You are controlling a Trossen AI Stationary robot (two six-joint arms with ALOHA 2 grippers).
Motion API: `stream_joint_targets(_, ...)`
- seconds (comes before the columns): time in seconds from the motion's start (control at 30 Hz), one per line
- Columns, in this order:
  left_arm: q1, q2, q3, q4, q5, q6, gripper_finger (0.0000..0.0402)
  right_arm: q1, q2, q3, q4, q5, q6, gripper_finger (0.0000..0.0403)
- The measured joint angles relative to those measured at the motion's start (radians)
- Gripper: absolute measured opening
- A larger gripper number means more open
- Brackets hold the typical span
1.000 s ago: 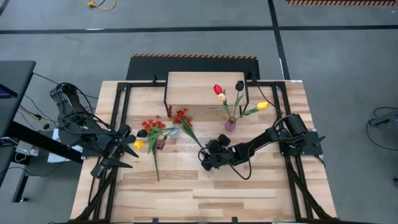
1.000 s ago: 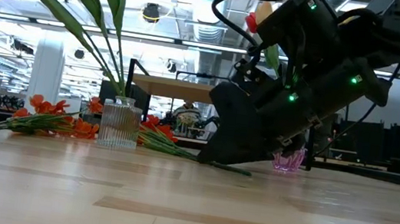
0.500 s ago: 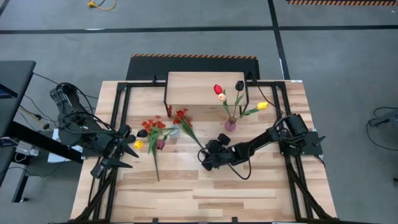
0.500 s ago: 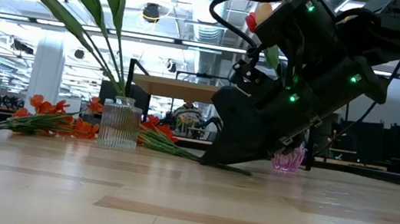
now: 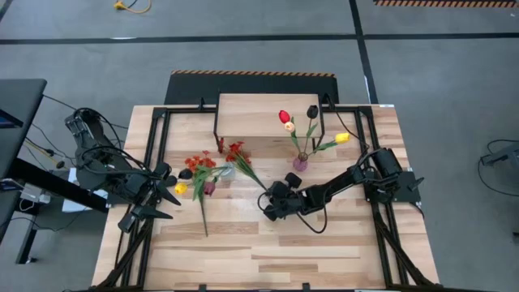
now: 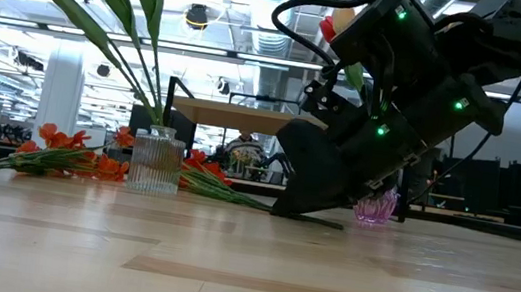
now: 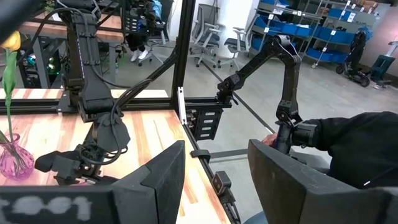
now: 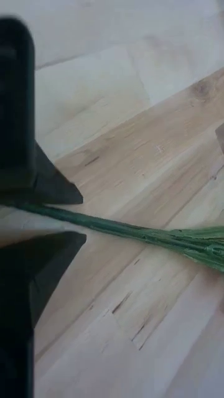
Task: Pick and place flowers into a vace then onto a shelf
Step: Put the right red flower into the purple vase
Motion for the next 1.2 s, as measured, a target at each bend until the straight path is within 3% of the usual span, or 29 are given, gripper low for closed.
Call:
stream_joint_targets(0.17,0.000,0.000,0.000,-0.001,0.000,0.000,0.0164,0.001,0.000,0.000,-0.006,0.014,0.024,0.0010)
stream_joint_targets(0.77,0.000,0.000,0.000,-0.012,0.000,-0.005,0.0164,0.005,0.004,0.000,-0.006,0.082,0.311,0.0001)
stream_joint_targets(1.2,0.000,0.000,0.000,-0.014,0.000,-0.006,0.0164,0.035,-0.052,-0.012,-0.105,0.145,0.369,0.0000)
